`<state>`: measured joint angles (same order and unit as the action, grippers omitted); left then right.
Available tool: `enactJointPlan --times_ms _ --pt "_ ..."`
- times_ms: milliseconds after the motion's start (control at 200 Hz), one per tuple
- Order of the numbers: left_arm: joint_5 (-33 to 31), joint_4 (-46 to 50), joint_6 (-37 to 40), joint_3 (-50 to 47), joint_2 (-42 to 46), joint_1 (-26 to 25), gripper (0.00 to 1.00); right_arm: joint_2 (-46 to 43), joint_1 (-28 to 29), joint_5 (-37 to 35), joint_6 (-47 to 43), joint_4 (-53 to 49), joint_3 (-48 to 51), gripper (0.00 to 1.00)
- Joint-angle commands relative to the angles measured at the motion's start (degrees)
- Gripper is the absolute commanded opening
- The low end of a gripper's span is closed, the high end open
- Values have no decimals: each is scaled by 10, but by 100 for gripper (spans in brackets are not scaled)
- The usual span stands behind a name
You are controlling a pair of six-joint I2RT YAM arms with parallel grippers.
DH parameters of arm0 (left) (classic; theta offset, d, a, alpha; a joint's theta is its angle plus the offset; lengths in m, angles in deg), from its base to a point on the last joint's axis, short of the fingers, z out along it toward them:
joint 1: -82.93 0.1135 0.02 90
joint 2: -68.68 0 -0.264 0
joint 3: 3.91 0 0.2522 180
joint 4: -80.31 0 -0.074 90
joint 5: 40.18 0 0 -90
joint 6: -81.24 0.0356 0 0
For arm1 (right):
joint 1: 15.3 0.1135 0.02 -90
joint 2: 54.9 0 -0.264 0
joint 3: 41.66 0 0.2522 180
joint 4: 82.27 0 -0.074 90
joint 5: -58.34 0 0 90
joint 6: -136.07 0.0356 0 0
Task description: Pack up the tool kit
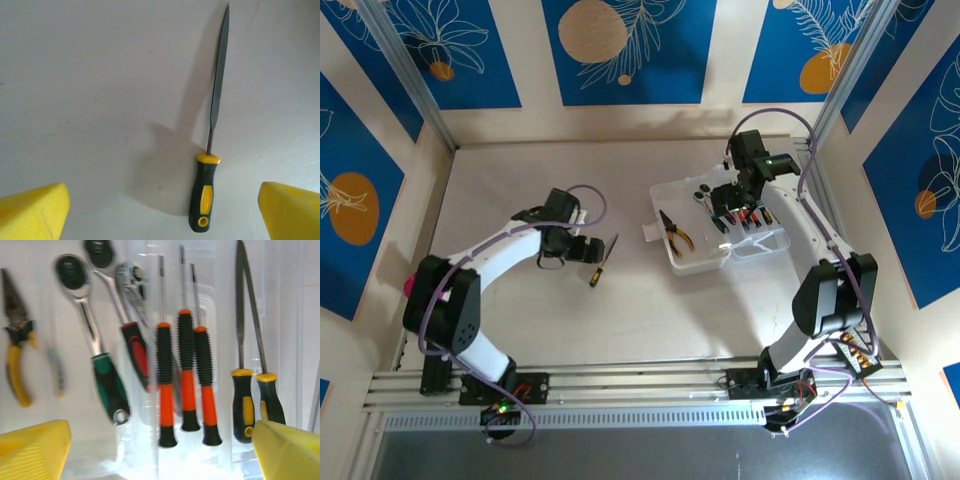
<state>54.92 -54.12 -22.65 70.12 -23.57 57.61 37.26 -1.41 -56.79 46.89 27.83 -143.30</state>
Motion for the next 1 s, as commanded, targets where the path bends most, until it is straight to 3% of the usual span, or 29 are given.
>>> enactJointPlan --times_ms 0,315,485,605,735,995 --pt "-37 22 15 2 -26 -34 90 -31 26 36 13 1 15 99" --pt "-26 8 -4 9 -94 -69 52 -47 41 49 25 7 34 99" --pt "-30 5 -10 12 -120 -73 38 -53 41 53 25 10 38 99" --pt "-24 -1 -14 10 -126 -74 15 -58 40 58 26 12 40 99" --pt "-35 9 -7 15 -126 -74 0 -65 40 64 26 14 44 99" --pt "-24 29 6 38 -87 -64 0 -95 34 102 37 28 61 99"
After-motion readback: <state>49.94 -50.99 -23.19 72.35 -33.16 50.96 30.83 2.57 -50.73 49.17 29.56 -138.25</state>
